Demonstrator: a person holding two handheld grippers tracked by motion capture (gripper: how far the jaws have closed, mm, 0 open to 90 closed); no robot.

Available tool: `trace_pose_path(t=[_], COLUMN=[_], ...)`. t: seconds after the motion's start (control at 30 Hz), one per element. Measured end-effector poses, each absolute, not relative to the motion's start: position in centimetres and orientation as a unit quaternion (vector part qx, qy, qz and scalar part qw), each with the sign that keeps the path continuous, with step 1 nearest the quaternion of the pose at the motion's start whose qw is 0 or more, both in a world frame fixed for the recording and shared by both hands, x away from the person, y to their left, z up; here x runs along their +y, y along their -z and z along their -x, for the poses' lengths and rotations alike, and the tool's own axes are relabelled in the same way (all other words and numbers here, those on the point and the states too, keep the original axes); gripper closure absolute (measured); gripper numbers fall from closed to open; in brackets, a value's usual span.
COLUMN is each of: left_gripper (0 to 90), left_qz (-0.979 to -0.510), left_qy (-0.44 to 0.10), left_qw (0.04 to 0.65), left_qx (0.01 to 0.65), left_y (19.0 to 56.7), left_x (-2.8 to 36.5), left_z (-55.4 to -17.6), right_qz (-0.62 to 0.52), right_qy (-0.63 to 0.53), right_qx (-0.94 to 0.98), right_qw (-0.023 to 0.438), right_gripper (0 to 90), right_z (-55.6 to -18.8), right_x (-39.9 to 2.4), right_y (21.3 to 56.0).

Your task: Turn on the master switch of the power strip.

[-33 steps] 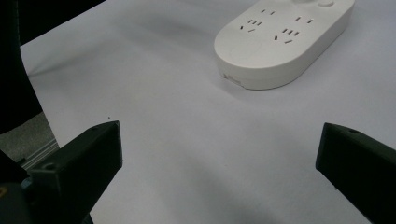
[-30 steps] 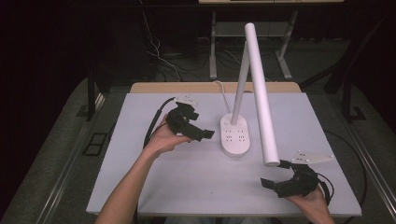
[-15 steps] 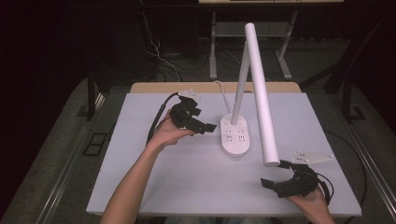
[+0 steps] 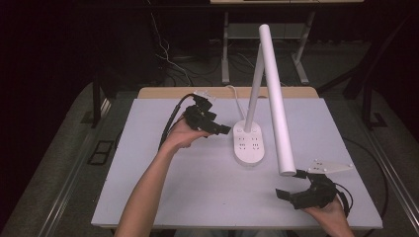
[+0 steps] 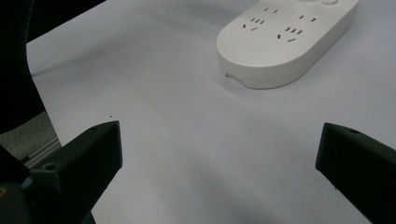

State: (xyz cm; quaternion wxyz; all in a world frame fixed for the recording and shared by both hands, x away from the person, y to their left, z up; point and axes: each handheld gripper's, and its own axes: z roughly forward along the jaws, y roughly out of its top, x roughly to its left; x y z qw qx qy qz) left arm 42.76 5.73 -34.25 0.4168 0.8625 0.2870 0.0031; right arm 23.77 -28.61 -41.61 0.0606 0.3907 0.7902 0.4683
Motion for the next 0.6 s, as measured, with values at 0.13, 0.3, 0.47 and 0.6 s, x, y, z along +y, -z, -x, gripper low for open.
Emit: trace_pose_path(t=[0.13,0.3,0.47,0.6], left_gripper=[15.4,20.5,28.4,35.5], left_qz=[-0.857,-0.855,-0.854,-0.850], left_qy=[0.003,0.002,-0.003,-0.006], left_qw=[0.423,0.429,0.432,0.437], left_qx=[0.295,0.292,0.291,0.294], left_y=[34.7,35.1,35.4,35.7], left_x=[5.2,4.8,4.3,3.9], left_z=[-43.3,-43.9,-44.3,-44.6], right_qz=[-0.390,-0.390,-0.391,-0.390], right_qy=[-0.469,-0.469,-0.469,-0.469], right_qx=[0.790,0.791,0.790,0.791], right_qw=[0.061,0.061,0.060,0.059], right_gripper=[0.1,0.0,0.1,0.1], right_z=[-23.8,-23.8,-23.8,-23.8], right_x=[-28.6,-28.6,-28.7,-28.7], right_y=[41.6,41.6,41.6,41.6])
